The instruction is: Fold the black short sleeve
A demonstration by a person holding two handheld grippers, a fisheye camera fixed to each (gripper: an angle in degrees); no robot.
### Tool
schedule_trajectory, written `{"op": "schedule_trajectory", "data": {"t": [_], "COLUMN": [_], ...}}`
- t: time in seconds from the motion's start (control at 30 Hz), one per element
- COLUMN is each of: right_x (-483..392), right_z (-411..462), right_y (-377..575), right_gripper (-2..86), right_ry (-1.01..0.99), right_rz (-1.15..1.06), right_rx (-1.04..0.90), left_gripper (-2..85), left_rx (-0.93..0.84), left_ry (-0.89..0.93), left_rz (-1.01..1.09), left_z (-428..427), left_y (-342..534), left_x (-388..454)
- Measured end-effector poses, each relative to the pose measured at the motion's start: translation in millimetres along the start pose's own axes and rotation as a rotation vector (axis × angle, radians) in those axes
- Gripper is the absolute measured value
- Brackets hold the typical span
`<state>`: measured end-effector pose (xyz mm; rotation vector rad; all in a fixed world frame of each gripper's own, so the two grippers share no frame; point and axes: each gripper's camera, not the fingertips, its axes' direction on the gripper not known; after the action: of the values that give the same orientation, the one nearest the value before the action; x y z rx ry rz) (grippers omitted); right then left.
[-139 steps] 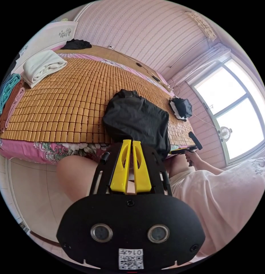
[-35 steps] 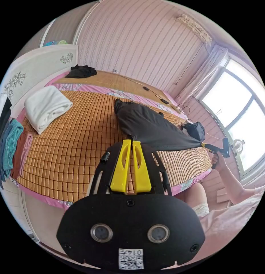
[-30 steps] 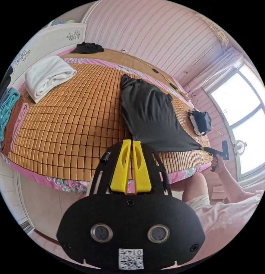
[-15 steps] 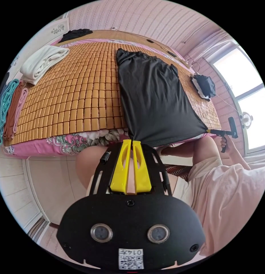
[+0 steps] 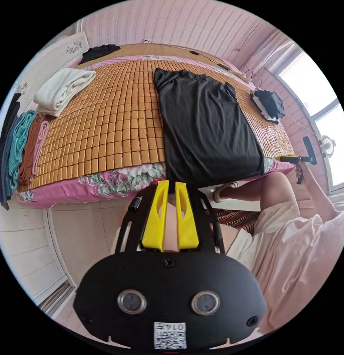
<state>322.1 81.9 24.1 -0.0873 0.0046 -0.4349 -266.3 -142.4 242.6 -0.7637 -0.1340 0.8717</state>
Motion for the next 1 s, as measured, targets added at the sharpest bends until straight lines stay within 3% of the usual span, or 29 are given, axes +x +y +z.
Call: {"op": "schedule_trajectory", "data": {"t": [0.13, 0.37, 0.5, 0.57, 0.63, 0.7, 0.8, 0.87, 1.0], "right_x": [7, 44, 77, 102, 120, 133, 144, 148, 161], "right_z": [-30, -45, -36, -24, -15, -17, -43, -67, -73], "right_y": [-60, -222, -303, -340, -352, -345, -301, -248, -187], "right_gripper": [6.4, 9.1, 11.7, 10.3, 3.2, 1.9, 1.7, 2.3, 7.2], "right_ry": [0.039, 0.030, 0.140, 0.098, 0.006, -0.053, -0.086, 0.005, 0.048], "right_rz": [-0.023, 0.008, 0.077, 0.141, 0.190, 0.263, 0.307, 0.351, 0.390], "right_rx": [0.145, 0.309, 0.316, 0.281, 0.259, 0.308, 0.407, 0.438, 0.332], "left_gripper": [3.7, 3.8, 3.3, 2.8, 2.6, 2.7, 3.1, 3.5, 3.5], "left_rx": [0.054, 0.113, 0.090, 0.079, 0.051, 0.002, -0.035, -0.059, -0.073], "left_ry": [0.034, 0.142, 0.148, 0.169, 0.168, 0.155, 0.146, 0.140, 0.151], "left_rz": [0.102, 0.253, 0.248, 0.241, 0.245, 0.253, 0.254, 0.258, 0.296], "left_z": [-4, 36, 62, 68, 73, 76, 70, 64, 30], "left_y": [-71, -277, -386, -416, -440, -464, -488, -500, -533], "left_x": [27, 85, 109, 116, 124, 134, 145, 152, 181]}}
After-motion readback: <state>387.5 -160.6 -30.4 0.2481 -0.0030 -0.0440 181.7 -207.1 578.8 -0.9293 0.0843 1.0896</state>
